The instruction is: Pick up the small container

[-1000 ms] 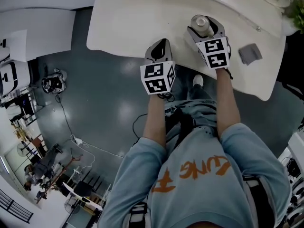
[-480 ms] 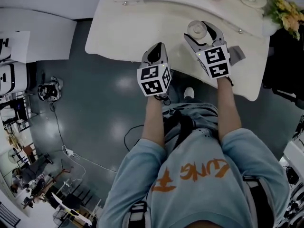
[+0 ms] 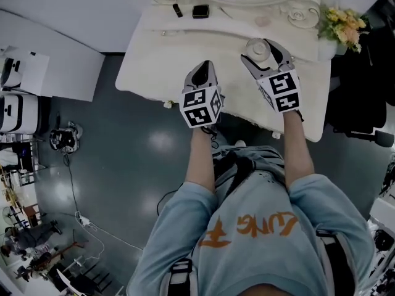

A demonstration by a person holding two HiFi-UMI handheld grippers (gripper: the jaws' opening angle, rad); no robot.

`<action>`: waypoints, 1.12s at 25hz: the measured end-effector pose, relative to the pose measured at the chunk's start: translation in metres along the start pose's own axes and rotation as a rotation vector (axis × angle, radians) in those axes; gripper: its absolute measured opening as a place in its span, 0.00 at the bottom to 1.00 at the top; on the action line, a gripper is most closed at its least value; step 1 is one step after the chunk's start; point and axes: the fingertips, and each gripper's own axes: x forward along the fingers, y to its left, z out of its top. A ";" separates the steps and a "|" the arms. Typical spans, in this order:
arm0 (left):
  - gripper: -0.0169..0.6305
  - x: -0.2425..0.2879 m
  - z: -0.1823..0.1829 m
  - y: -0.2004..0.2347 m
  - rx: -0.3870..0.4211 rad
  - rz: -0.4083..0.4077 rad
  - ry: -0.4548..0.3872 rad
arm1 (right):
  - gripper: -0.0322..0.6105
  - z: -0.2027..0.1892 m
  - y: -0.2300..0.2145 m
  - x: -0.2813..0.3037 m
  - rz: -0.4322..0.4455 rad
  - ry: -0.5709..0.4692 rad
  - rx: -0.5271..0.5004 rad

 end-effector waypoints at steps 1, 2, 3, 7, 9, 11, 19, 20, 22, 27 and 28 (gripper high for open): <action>0.06 -0.002 0.006 -0.005 0.007 -0.006 -0.018 | 0.56 0.006 -0.003 -0.008 -0.010 -0.018 -0.002; 0.06 -0.005 0.012 -0.010 0.014 -0.011 -0.034 | 0.56 0.013 -0.006 -0.015 -0.019 -0.036 0.001; 0.06 -0.008 0.018 -0.015 0.020 -0.016 -0.047 | 0.56 0.019 -0.010 -0.021 -0.027 -0.053 0.005; 0.06 -0.008 0.041 -0.024 0.040 -0.028 -0.091 | 0.56 0.042 -0.030 -0.037 -0.063 -0.110 0.028; 0.06 -0.008 0.050 -0.025 0.049 -0.031 -0.108 | 0.56 0.050 -0.037 -0.042 -0.079 -0.133 0.041; 0.06 -0.010 0.057 -0.024 0.052 -0.033 -0.121 | 0.56 0.056 -0.041 -0.045 -0.090 -0.148 0.047; 0.06 -0.015 0.065 -0.026 0.056 -0.032 -0.139 | 0.56 0.061 -0.043 -0.051 -0.100 -0.161 0.047; 0.06 -0.015 0.065 -0.025 0.052 -0.031 -0.140 | 0.56 0.061 -0.043 -0.051 -0.099 -0.163 0.045; 0.06 -0.015 0.064 -0.025 0.047 -0.032 -0.141 | 0.56 0.061 -0.043 -0.052 -0.098 -0.166 0.044; 0.06 -0.015 0.062 -0.025 0.038 -0.038 -0.140 | 0.56 0.058 -0.042 -0.053 -0.096 -0.158 0.035; 0.06 -0.014 0.062 -0.025 0.034 -0.039 -0.141 | 0.56 0.058 -0.042 -0.052 -0.094 -0.157 0.033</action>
